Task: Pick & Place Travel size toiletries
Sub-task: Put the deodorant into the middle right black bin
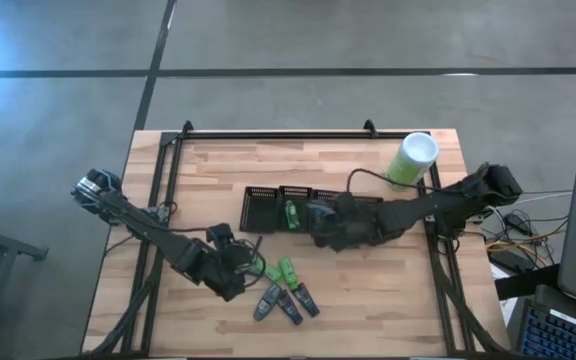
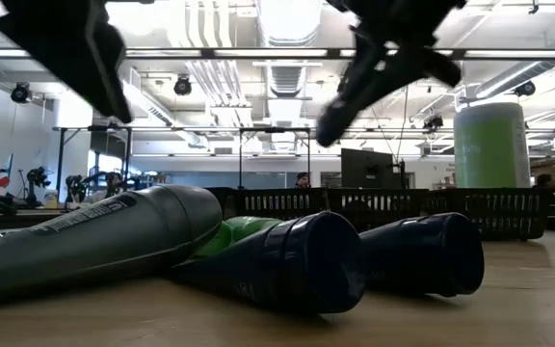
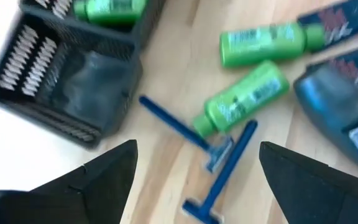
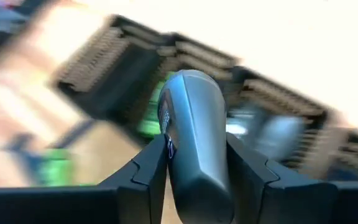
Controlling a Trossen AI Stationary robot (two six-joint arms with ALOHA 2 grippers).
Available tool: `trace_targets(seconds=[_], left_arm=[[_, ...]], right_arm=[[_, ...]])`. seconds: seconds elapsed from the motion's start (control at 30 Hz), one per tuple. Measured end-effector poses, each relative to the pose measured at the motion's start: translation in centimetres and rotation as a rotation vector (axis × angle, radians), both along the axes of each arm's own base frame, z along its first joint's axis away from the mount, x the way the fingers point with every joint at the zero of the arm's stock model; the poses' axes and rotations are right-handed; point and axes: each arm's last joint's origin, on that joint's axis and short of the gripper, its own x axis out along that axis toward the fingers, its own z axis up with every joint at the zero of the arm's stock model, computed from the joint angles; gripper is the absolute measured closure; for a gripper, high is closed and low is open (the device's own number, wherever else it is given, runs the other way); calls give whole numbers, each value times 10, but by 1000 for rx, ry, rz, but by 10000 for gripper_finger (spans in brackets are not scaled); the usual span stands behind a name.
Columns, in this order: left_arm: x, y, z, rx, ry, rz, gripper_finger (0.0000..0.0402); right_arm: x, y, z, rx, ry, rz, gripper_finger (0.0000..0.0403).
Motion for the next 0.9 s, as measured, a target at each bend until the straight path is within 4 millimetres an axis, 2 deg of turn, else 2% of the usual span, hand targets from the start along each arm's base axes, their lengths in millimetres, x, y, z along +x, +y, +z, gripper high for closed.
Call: trace_targets(seconds=[0.13,0.3,0.53,0.67,0.9], left_arm=[[-10,5,-10,-34,37,23,61],[-27,14,-16,-116,24,41,61],[-52,28,-8,-297,-111,56,61],[-63,35,3,-354,-179,57,61],[-67,41,12,-372,-225,55,61]], right_arm=[[1,2,-4,-46,134,-80,286],[19,3,-32,-77,254,-139,269],[46,-4,-60,-123,414,-160,270],[51,-3,-63,-136,476,-199,258],[54,4,-57,-114,434,-218,188]])
